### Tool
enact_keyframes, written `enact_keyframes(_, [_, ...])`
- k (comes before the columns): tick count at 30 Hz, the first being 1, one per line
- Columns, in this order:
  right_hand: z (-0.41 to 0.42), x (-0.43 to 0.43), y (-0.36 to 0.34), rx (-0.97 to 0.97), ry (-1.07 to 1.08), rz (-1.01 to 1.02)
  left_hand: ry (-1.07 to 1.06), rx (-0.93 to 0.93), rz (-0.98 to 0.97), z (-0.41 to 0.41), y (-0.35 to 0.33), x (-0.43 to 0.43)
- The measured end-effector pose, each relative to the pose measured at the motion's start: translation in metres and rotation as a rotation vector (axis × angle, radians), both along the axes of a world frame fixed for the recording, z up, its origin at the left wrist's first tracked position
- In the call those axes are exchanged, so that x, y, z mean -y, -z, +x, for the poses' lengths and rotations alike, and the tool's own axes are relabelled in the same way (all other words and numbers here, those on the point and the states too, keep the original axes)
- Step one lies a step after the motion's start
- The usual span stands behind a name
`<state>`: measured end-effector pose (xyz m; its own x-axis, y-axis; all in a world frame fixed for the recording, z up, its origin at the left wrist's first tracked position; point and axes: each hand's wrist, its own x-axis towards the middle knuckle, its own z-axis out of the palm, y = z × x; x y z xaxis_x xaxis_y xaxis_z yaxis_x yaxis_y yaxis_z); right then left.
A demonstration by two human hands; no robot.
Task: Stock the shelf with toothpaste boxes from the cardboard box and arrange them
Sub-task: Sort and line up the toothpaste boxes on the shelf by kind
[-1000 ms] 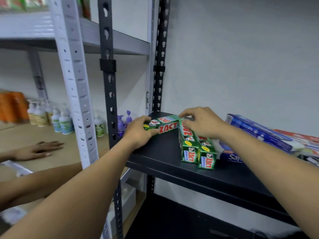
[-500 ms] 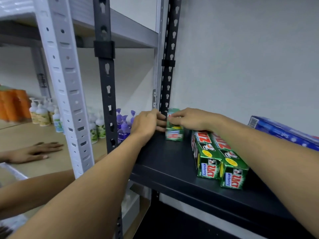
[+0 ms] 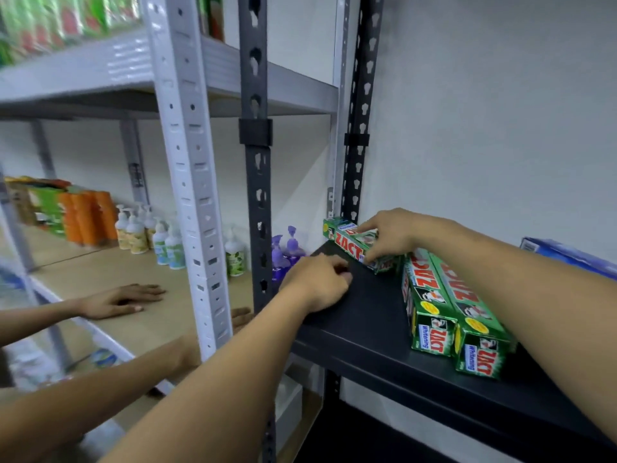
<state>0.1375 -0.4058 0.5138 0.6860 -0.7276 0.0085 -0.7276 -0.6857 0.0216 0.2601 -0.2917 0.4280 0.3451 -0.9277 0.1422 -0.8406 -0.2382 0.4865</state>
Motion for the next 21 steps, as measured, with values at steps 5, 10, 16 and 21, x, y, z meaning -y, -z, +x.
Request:
enact_keyframes(5, [-0.013, 0.01, 0.002, 0.2, 0.081, -0.055, 0.071, 0.105, 0.051, -0.011, -0.003, -0.028])
enact_keyframes(10, [-0.03, 0.031, 0.009, 0.27, 0.098, 0.04, 0.04, 0.082, -0.179, -0.021, -0.005, -0.041])
enact_keyframes(16, [-0.042, 0.054, 0.013, 0.437, 0.147, 0.243, 0.065, 0.045, -0.209, -0.021, -0.003, -0.04])
enact_keyframes(21, [-0.056, 0.063, 0.017, 0.376, 0.164, 0.132, 0.073, 0.043, -0.235, -0.017, 0.0, -0.035])
